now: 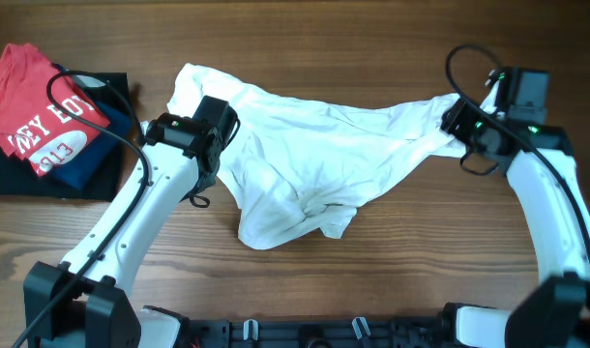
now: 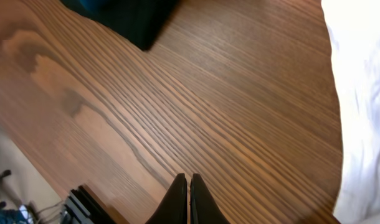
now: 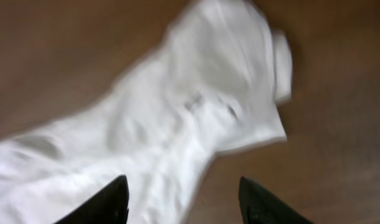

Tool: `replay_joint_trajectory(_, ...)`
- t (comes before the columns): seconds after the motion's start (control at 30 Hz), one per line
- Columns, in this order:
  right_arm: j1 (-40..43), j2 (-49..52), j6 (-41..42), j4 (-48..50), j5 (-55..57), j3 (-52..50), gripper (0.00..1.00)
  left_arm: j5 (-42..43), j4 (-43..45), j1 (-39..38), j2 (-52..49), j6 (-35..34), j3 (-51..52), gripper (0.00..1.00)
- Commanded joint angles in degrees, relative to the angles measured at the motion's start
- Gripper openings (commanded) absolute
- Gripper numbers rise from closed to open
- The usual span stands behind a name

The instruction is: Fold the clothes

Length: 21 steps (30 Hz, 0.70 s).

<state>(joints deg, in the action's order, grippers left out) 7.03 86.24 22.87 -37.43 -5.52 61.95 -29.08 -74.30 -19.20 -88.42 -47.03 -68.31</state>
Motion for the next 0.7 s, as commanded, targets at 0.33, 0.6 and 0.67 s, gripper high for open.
replay_joint_trajectory(0.33,0.13,1.09,-0.39,-16.15,5.75,-0.35,0.67,27.50,2.99,-12.37,0.02,2.19,1.33,0.69)
replay_joint_trajectory(0.6,0.13,1.09,-1.79,-17.31,5.75,-0.35,0.68,30.53,18.56,-10.88,0.02,-4.04,17.86,0.76)
replay_joint_trajectory(0.67,0.13,1.09,-1.73,-17.44,5.75,-0.35,0.68,31.74,24.52,-10.88,0.02,-5.33,21.94,0.77)
